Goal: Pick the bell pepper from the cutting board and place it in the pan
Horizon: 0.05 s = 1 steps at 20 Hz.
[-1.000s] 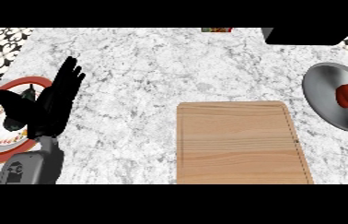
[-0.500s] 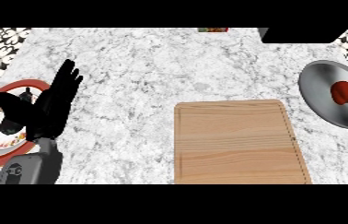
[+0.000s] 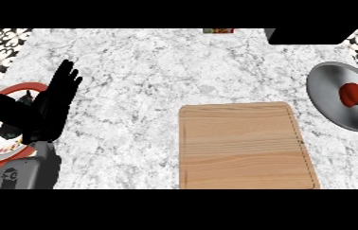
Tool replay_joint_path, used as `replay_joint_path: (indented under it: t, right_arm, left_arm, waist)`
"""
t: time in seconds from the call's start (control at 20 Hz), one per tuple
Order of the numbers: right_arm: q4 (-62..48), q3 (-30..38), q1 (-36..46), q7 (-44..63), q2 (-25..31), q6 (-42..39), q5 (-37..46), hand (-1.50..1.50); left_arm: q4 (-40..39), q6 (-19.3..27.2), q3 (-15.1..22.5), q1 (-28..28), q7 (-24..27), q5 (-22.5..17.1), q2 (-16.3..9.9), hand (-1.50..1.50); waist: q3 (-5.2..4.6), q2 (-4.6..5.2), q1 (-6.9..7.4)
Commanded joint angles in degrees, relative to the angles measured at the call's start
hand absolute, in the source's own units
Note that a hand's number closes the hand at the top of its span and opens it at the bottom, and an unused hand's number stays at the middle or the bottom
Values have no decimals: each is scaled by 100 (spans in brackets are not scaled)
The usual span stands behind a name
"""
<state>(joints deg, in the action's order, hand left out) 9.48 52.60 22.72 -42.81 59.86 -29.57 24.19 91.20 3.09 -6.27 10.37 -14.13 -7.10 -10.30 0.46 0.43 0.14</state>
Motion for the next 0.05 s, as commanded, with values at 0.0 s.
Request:
replay_joint_path:
  t: [0.0]
  right_arm:
    - [60, 23, -441, -873, 53, -962, -113, -150]
  left_arm:
    - [33, 107, 41, 47, -86, 41, 82, 0]
  waist:
    - [6, -7, -25]
